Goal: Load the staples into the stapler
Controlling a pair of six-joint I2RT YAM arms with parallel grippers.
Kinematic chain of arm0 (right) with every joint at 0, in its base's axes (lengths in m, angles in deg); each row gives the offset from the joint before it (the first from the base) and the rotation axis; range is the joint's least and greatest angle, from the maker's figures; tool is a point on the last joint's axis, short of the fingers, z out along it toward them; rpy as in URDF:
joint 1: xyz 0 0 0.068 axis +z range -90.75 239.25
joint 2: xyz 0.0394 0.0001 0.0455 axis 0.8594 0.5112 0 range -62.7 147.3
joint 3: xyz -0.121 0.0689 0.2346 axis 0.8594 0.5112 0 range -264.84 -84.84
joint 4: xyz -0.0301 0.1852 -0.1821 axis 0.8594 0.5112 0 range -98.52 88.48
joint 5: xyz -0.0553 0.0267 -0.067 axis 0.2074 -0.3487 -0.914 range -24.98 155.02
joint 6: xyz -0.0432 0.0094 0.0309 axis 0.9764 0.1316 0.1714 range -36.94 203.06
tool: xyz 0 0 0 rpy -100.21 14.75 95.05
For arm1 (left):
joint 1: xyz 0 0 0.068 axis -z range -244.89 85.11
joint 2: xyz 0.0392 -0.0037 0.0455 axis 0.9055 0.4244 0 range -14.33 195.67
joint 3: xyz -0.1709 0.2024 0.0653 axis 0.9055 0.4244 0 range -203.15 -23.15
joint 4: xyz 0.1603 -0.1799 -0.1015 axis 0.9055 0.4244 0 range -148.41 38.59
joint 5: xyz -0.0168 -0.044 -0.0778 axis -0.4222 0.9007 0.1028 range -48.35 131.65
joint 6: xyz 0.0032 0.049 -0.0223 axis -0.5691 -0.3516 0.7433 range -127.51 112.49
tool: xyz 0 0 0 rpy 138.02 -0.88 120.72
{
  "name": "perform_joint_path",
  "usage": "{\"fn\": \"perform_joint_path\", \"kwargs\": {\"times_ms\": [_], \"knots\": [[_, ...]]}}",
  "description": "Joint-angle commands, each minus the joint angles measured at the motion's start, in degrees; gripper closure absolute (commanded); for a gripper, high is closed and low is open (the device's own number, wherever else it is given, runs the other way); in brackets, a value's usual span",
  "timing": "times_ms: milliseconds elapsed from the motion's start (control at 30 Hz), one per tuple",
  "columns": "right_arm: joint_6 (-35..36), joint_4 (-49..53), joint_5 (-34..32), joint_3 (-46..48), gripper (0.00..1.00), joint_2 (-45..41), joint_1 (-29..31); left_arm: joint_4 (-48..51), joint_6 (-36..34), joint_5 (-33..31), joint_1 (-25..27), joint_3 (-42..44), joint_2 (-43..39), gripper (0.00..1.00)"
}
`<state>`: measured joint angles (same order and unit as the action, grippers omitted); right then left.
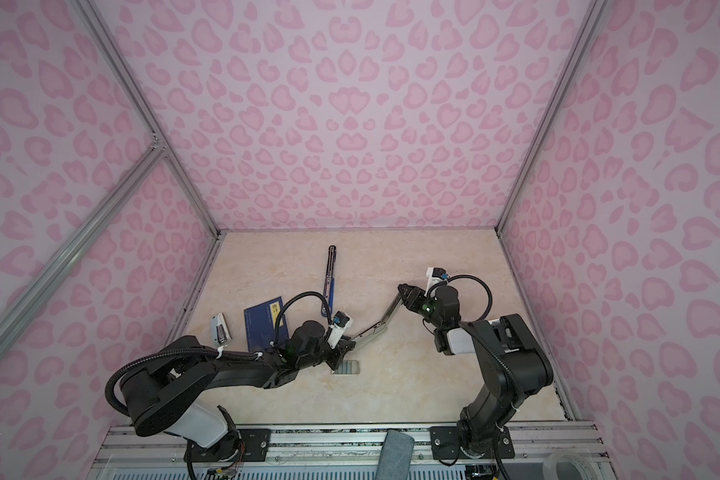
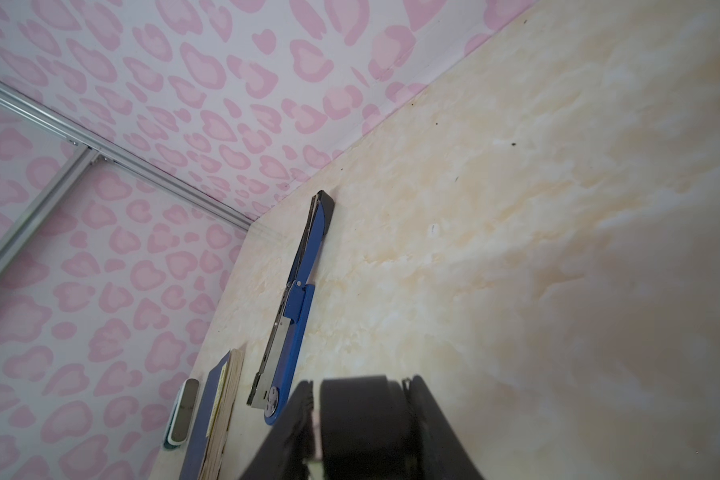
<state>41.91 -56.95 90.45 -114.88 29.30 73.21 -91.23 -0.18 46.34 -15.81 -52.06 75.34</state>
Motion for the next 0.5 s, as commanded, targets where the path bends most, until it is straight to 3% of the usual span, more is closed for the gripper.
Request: {"fn": "perform_joint_path", "kwargs": {"times_ms": [0, 467], "knots": [[7.15, 13.47, -3.24, -1.36, 0.63, -3.1, 2.78, -3.79, -0.76, -1.17, -0.12, -1.28, 0.05, 0.9], [18.47, 28.57, -15.72, -6.95, 0.62, -9.99, 14.3, -3.44, -1.37, -0.92, -0.1, -2.78, 0.17, 0.91]]}}
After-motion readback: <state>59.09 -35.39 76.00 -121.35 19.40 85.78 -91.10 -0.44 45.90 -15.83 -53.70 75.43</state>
